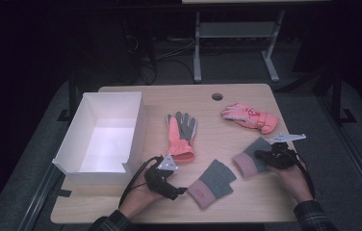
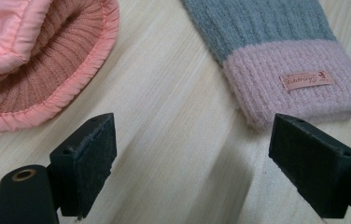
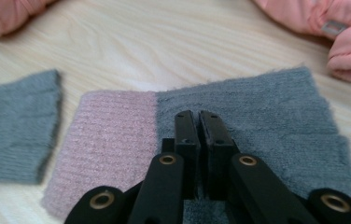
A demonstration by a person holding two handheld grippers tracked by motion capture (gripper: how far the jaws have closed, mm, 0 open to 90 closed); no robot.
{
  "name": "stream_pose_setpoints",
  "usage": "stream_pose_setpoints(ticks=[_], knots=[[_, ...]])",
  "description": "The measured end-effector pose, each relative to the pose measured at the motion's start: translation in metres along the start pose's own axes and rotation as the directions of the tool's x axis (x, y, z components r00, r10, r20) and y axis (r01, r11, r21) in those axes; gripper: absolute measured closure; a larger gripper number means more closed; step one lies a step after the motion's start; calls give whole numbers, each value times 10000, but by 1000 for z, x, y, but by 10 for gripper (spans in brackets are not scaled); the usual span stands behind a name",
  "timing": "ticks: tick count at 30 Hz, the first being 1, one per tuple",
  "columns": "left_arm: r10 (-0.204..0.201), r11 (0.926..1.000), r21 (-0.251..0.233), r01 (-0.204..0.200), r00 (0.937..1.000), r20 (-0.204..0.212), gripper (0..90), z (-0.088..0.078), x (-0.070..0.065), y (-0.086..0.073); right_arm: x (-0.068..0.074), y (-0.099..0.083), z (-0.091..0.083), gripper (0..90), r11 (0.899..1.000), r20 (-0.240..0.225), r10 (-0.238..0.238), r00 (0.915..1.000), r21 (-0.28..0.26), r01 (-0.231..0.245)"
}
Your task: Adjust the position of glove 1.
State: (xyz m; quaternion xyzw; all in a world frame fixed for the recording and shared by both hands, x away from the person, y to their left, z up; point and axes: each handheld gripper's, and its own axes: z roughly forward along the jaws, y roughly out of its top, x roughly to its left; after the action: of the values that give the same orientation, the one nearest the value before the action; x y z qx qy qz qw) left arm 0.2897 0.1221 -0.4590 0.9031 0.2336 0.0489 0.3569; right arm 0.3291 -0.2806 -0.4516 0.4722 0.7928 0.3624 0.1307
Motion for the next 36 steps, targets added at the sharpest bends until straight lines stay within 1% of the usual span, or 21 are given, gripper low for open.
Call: stream_pose_setpoints(ticks=[2,4,7,10,11,16,17,20,21,22,23,25,28,29,30,31,33,36], knots=[[10,10000,5,-10,10000,-7,146,0,0,0,0,2,-4,866,9999,-95,67,9999,-90,-67],[7,10000,1,-7,10000,-6,146,-1,1,0,2,4,-11,866,9993,-344,195,9992,-301,-205],[1,10000,-3,-1,10000,12,146,-1,1,0,6,5,-16,866,9991,-470,204,9987,-355,-221],[-19,10000,5,19,10000,32,146,0,1,0,13,7,-21,865,9990,-651,162,9977,-411,-189],[69,9999,74,-69,10000,29,146,-1,1,0,16,8,-23,865,9989,-744,179,9971,-422,-211],[34,10000,17,-34,10000,12,146,-2,1,0,31,9,-26,865,9989,-1116,75,9937,-461,-127],[-22,10000,-37,22,10000,4,146,-2,1,0,34,10,-26,865,9988,-1223,90,9924,-458,-147],[-19,10000,-32,19,10000,6,147,-1,1,0,43,11,-25,865,9989,-1451,-34,9894,-464,-34],[-15,10000,-27,15,10000,5,146,-1,1,0,47,12,-25,865,9989,-1556,-94,9878,-466,21],[-23,10000,-33,23,10000,5,146,-2,1,0,55,13,-24,865,9990,-1665,-136,9859,-437,64],[-32,10000,-35,32,10000,0,146,-2,1,0,55,13,-24,865,9990,-1665,-136,9859,-437,64],[-100,9999,-82,100,10000,-4,146,-2,1,-1,64,14,-22,864,9990,-1818,-203,9831,-429,127],[-105,9999,-95,105,9999,-4,146,-2,1,-1,76,15,-20,865,9985,-1959,-474,9795,-370,410],[-107,9999,-100,107,9999,-4,146,-2,1,-1,79,16,-19,865,9985,-2007,-470,9785,-370,403],[-105,9999,-101,105,9999,-5,146,-2,1,-1,87,16,-17,865,9986,-2105,-494,9763,-290,443],[-107,9999,-103,107,9999,-9,146,-2,1,-1,87,16,-17,865,9986,-2105,-494,9763,-290,443],[-104,9999,-104,104,9999,-6,146,-2,1,-1,94,16,-14,865,9978,-2191,-638,9736,-289,589],[-109,9999,-99,109,9999,-10,146,-2,1,-1,104,16,-11,864,9978,-2269,-653,9717,-206,622]])
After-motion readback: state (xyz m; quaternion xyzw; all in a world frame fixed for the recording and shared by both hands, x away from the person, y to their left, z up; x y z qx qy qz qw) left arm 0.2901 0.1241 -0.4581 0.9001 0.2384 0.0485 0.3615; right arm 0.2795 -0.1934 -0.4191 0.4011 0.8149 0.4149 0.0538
